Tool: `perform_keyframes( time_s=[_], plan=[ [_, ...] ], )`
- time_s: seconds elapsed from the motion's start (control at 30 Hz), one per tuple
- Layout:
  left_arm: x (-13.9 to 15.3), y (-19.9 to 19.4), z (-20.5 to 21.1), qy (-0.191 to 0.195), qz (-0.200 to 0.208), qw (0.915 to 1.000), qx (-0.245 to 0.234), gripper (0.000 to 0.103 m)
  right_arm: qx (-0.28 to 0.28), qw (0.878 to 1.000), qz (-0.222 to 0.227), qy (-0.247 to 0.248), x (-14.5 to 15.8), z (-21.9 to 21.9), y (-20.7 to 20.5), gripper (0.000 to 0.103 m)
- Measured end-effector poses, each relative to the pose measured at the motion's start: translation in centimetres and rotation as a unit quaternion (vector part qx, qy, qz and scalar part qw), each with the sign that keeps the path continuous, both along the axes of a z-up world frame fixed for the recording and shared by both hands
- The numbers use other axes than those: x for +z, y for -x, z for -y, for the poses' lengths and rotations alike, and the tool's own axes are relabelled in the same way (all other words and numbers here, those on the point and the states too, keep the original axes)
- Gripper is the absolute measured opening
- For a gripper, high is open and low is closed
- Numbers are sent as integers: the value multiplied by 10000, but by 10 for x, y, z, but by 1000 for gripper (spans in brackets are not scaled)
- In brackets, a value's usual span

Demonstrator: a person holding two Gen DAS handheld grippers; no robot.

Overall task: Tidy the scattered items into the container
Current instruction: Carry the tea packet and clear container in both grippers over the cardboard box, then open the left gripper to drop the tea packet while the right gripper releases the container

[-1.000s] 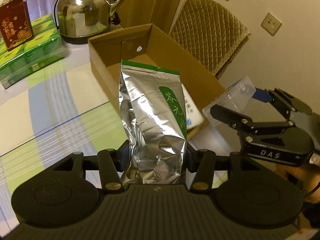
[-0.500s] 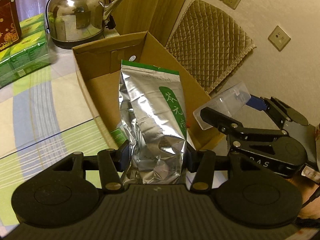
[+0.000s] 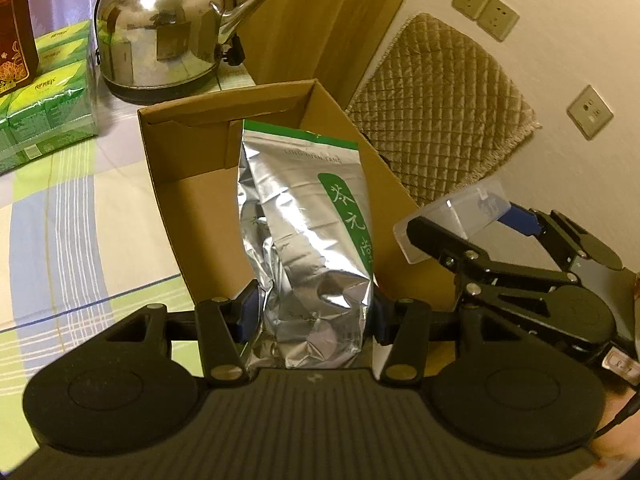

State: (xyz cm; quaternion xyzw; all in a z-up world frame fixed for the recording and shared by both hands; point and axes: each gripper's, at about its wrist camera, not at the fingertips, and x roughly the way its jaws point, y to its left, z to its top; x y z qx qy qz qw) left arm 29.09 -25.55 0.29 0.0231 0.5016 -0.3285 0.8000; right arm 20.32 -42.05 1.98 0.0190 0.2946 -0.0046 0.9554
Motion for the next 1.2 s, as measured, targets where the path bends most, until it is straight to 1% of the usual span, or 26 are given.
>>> perform_keyframes(
  time_s=[0.17,0.3,0.5,0.63,0.77,0.93,1.0,1.03,1.13,1.2],
  plan=[
    [-9,-18,2,17,-36,9999,104,48,7,10000,-3,65,-3,2,-19,83],
    [-17,-34,4,-50,-35,9999,158,48,-32,9999,22,102,-5,3,-30,83],
    [-34,-54,9,-30,-111,9995,286,48,-92,9999,-26,102,-14,4,-45,83],
    [-47,-65,9,-46,-120,9991,393,51,-97,9999,-101,95,-23,5,-53,83],
    [-45,-67,1,6,125,9989,455,51,-57,9999,-103,110,-27,5,-56,83],
    [-30,-60,-19,104,462,9978,466,54,102,9998,-101,140,-28,-5,-59,83],
    [-23,-55,-28,144,615,9969,466,58,252,9994,-159,173,-31,-11,-62,83],
    [-19,-52,-33,161,686,9964,472,62,347,9990,-220,192,-34,-15,-64,83],
    [-12,-42,-47,194,833,9953,458,64,520,9972,-488,229,-45,-24,-71,83],
    [-9,-34,-53,144,945,9945,421,69,586,9961,-632,211,-52,-28,-77,83]
  ],
)
